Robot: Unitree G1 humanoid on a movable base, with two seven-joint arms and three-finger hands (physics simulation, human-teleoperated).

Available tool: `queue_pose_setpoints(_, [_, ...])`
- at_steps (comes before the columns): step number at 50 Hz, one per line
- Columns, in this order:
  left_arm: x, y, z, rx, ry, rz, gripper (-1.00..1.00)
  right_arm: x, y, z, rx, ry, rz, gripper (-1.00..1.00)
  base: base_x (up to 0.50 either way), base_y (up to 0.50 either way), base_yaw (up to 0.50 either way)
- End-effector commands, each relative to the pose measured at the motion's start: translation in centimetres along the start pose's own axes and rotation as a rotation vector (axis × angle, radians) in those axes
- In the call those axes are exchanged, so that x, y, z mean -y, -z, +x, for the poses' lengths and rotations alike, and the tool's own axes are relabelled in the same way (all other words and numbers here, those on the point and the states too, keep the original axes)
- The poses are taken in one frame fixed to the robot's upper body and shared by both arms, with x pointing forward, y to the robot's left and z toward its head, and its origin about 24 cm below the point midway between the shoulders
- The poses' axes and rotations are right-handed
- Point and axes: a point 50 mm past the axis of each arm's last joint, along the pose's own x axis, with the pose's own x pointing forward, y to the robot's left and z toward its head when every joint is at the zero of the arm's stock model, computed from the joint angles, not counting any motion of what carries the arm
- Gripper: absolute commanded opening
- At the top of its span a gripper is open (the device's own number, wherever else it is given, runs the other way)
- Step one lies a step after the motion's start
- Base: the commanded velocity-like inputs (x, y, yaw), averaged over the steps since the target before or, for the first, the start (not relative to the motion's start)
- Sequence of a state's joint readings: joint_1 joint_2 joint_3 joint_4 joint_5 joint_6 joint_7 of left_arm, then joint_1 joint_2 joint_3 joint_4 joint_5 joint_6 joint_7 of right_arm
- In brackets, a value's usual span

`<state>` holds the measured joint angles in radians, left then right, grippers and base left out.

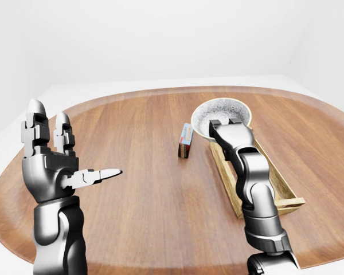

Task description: Pick up the bowl on the left and put it in the tray.

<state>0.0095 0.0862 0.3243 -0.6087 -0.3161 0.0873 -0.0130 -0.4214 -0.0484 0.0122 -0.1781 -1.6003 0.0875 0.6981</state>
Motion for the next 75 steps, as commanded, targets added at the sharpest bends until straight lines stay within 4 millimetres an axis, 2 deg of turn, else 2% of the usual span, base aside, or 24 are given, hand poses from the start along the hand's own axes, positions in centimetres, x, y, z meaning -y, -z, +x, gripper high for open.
queue_pose_setpoints(1, [0.0, -0.1, -0.1, 0.003, 0.001, -0.001, 1.00, 1.8, 2.2, -0.5, -0.087, 0.077, -0.040, -1.00, 0.00, 0.00, 0.00])
queue_pose_setpoints(11, [0.0, -0.3, -0.1, 0.011, 0.001, -0.001, 1.00, 1.2, 3.8, -0.7, -0.117, 0.057, -0.027, -1.00, 0.00, 0.00, 0.00])
queue_pose_setpoints(17, [0.0, -0.2, -0.1, 0.009, 0.000, -0.001, 1.00, -0.4, 4.7, -0.7, -0.110, -0.006, 0.016, -1.00, 0.00, 0.00, 0.00])
queue_pose_setpoints(28, [0.1, -0.1, -0.1, 0.003, 0.004, -0.002, 1.00, -1.2, 6.0, -1.1, -0.126, -0.035, 0.031, -1.00, 0.00, 0.00, 0.00])
queue_pose_setpoints(36, [0.0, -0.1, 0.0, 0.004, 0.000, -0.001, 1.00, -2.6, 6.9, -0.8, -0.119, -0.100, 0.079, -1.00, 0.00, 0.00, 0.00])
queue_pose_setpoints(56, [0.1, 0.0, -0.1, 0.000, 0.003, 0.000, 1.00, -6.3, 7.1, -1.0, -0.066, -0.241, 0.205, -1.00, 0.00, 0.00, 0.00])
queue_pose_setpoints(65, [0.2, 0.1, -0.1, -0.005, 0.005, 0.001, 1.00, -6.4, 8.0, -0.6, -0.049, -0.256, 0.263, -1.00, 0.00, 0.00, 0.00])
queue_pose_setpoints(75, [0.1, 0.1, -0.2, -0.008, 0.005, 0.003, 1.00, -5.2, 8.1, -0.6, -0.025, -0.214, 0.272, -1.00, 0.00, 0.00, 0.00])
